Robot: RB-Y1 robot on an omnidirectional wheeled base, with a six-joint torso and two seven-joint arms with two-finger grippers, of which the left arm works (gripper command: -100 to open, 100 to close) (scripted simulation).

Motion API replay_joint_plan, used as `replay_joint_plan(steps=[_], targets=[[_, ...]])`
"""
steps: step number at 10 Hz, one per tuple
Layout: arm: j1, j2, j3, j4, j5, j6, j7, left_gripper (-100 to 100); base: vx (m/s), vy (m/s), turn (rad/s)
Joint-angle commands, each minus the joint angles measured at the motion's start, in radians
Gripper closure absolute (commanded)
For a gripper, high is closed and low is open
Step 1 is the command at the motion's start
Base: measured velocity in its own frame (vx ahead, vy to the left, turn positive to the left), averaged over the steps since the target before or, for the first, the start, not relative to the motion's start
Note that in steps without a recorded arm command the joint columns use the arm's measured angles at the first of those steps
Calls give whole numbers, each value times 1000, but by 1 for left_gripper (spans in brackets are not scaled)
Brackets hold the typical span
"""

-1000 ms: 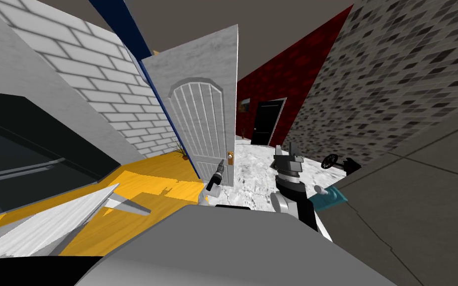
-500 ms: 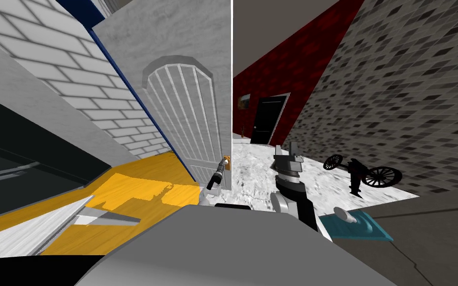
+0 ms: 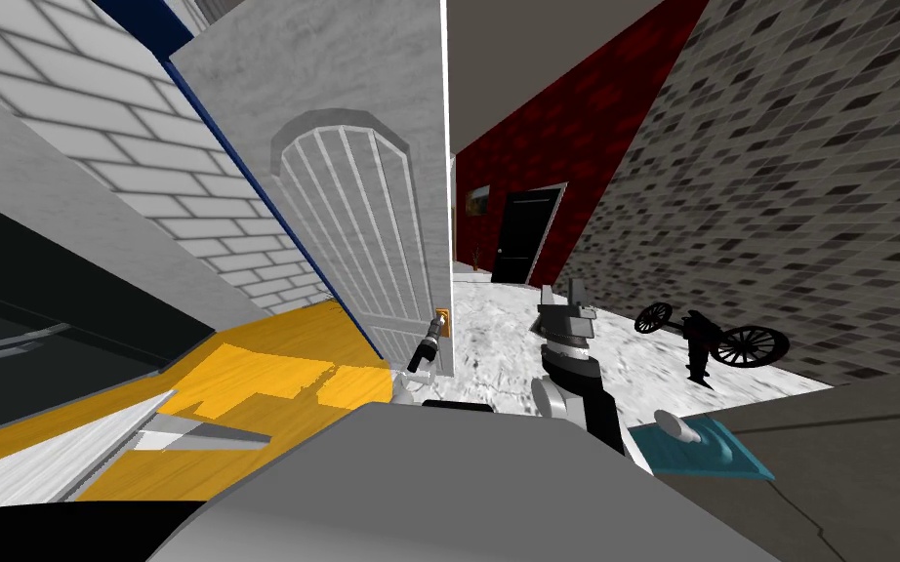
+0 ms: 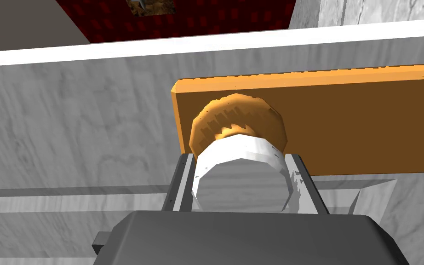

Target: Push the door open

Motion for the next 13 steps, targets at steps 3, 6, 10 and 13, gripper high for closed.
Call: replay_joint_plan(steps=[3, 6, 10, 13], targets=[[1, 1, 2, -1, 1, -1, 1, 100, -6, 2, 0], [6, 27, 35, -2, 8, -1, -9, 100, 129, -104, 65], [10, 22, 86, -8, 19, -4, -21, 100, 195, -124, 92], [13, -7, 121, -12, 26, -6, -30, 100, 165, -126, 73]])
